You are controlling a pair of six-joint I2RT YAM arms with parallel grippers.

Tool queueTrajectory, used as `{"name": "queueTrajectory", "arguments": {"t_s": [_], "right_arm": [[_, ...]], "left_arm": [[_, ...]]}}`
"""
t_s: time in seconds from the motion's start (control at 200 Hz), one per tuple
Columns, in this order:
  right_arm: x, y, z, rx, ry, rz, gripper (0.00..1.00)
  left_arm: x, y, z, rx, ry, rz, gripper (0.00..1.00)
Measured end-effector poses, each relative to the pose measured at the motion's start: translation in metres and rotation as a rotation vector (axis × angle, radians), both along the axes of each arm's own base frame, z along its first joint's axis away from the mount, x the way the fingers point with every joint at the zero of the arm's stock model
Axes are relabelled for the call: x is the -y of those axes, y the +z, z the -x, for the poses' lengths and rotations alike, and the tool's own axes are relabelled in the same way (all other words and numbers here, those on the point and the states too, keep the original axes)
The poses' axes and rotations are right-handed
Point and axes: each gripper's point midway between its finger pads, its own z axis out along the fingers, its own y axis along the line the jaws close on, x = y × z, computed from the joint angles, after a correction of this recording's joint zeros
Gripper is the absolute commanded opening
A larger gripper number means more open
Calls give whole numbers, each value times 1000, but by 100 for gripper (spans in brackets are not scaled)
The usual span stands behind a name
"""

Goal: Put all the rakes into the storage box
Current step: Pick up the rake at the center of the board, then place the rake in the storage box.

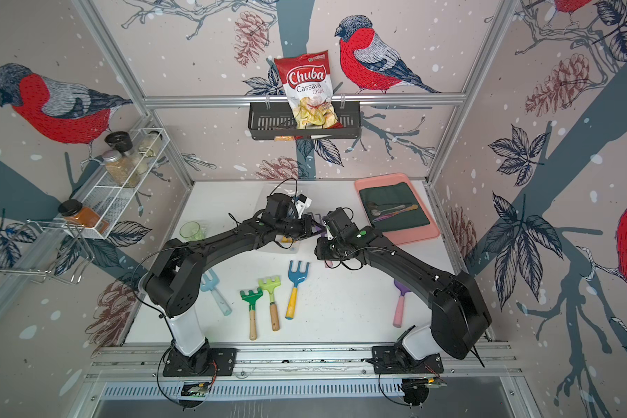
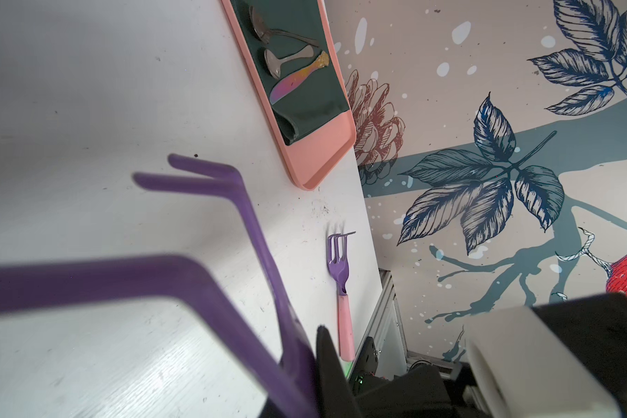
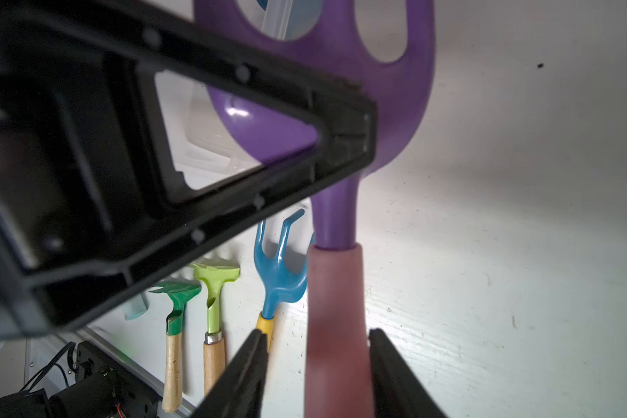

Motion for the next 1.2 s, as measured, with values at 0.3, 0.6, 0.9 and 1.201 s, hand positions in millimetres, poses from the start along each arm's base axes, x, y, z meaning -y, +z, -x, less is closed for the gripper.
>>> {"name": "queueTrajectory", "arguments": {"t_s": [0.3,0.6,0.9,1.201], "right_arm": [[9,30,-2,64,-29,-73,75],[61,70,-3,179,-165,-143,77],[94,45,7,150,-238,-100,77],[107,33,9,123,-269,-74,78]], "left_arm": [[-6,7,-10,34,6,-14,5],[-89,34,-77,156,127,-87,6],[-121,-1,-120,188,90,-219,6],[-122,-45,-141,173,27,-315,7]]}}
